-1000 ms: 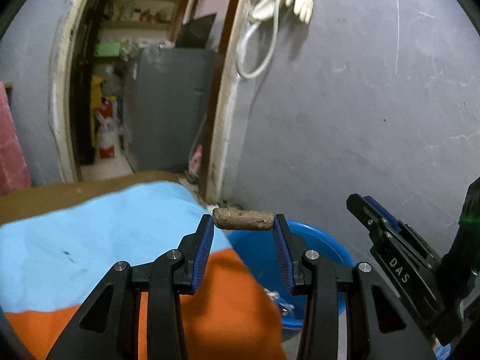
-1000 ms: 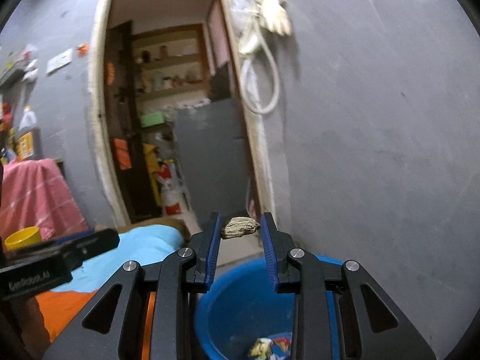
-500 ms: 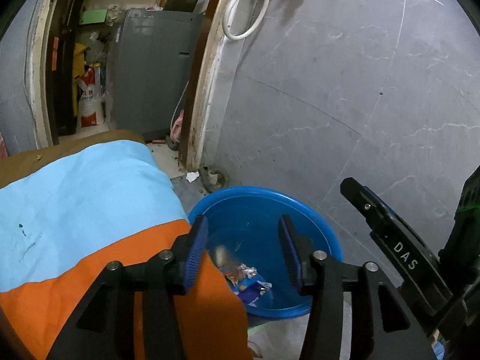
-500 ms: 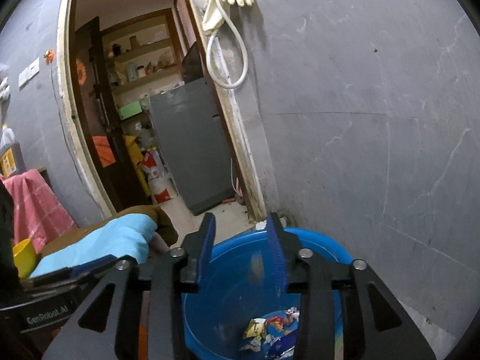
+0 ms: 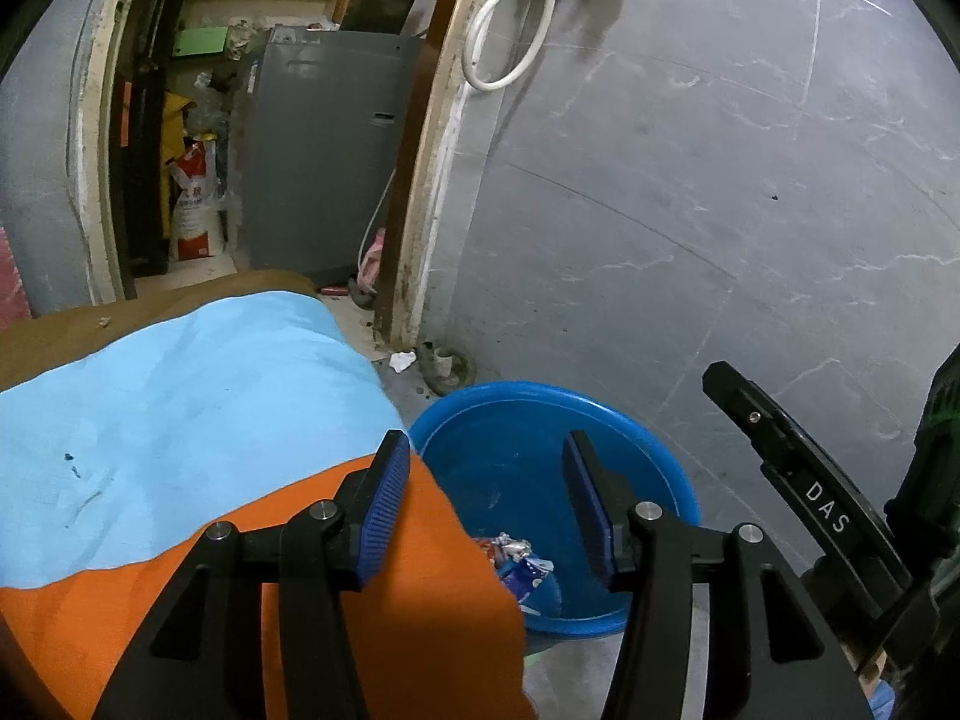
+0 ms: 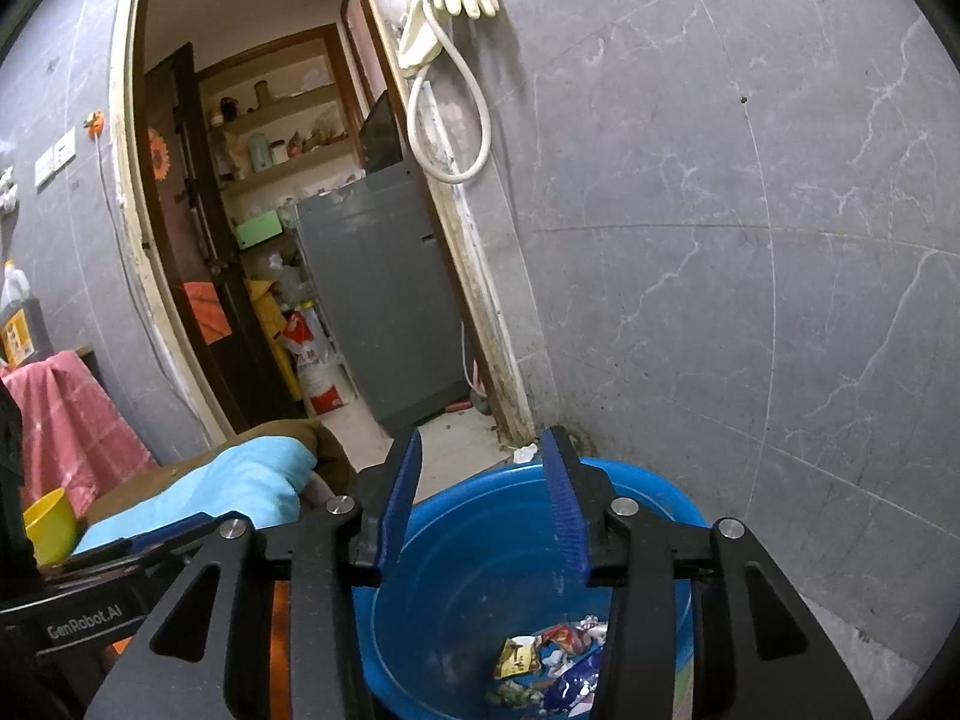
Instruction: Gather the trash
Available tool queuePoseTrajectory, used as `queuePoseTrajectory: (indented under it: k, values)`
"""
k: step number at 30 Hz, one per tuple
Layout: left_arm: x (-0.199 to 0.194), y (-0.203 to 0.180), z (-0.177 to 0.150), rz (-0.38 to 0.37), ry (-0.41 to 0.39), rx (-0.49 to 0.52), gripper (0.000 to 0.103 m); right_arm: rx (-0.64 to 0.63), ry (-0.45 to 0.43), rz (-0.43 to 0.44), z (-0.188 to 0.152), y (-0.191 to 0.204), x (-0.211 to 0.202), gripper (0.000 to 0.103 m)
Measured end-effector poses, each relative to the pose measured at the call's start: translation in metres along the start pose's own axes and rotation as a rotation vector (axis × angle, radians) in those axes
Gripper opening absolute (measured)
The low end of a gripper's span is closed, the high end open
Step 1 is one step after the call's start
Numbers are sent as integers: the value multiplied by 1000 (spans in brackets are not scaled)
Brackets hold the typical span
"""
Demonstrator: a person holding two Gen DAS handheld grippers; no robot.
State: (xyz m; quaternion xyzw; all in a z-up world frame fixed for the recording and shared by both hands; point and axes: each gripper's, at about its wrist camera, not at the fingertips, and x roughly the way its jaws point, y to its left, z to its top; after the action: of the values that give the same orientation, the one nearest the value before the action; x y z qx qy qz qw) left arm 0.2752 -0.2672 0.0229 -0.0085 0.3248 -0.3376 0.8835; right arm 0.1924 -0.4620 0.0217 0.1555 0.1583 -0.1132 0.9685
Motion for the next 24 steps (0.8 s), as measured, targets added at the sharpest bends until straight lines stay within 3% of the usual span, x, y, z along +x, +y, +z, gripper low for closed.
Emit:
queuePoseTrajectory:
  k: [6,10,12,24]
  values:
    - [-16,9,-2,38,-16,-10,49,-10,-4,14,3,4,-3,48]
    - [-37,18,-11,79,-53,-26,62,-20,-21,23,2,10,-15,58]
    - [-50,22,-17,97,-71,-34,66,-26,-30,24,1,13,-22,71]
    - [-138,30,-57,179,-207,-51,94,-93,-115,59,-22,42,-90,103]
